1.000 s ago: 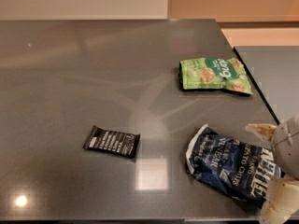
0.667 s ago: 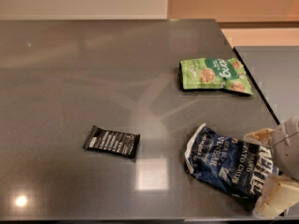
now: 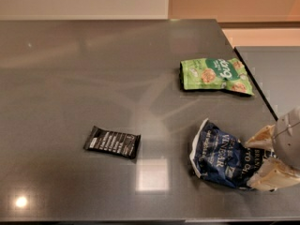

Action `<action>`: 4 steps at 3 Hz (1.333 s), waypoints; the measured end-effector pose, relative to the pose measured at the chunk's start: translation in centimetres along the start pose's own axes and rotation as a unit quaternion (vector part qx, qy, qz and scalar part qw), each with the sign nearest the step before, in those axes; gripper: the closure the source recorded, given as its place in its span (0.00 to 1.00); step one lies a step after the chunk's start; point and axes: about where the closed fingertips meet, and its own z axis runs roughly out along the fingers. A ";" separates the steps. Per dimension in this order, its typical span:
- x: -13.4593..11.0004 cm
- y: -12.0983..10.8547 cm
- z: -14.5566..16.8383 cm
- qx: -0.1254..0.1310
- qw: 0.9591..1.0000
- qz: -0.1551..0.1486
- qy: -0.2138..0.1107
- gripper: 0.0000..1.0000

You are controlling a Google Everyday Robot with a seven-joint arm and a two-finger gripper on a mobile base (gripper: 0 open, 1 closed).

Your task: Move blue chip bag near green rice chip bag

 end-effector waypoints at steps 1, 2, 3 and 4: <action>-0.7 -1.8 -1.5 0.016 1.000 -0.001 -0.007 0.88; -1.8 -4.4 -3.0 0.037 0.999 -0.007 -0.014 1.00; -3.4 -7.4 -4.2 0.057 0.998 -0.019 -0.023 1.00; -4.7 -10.2 -4.8 0.076 0.996 -0.026 -0.029 1.00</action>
Offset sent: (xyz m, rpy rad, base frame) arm 0.0746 0.0016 0.0668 0.0180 -0.1393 -0.0026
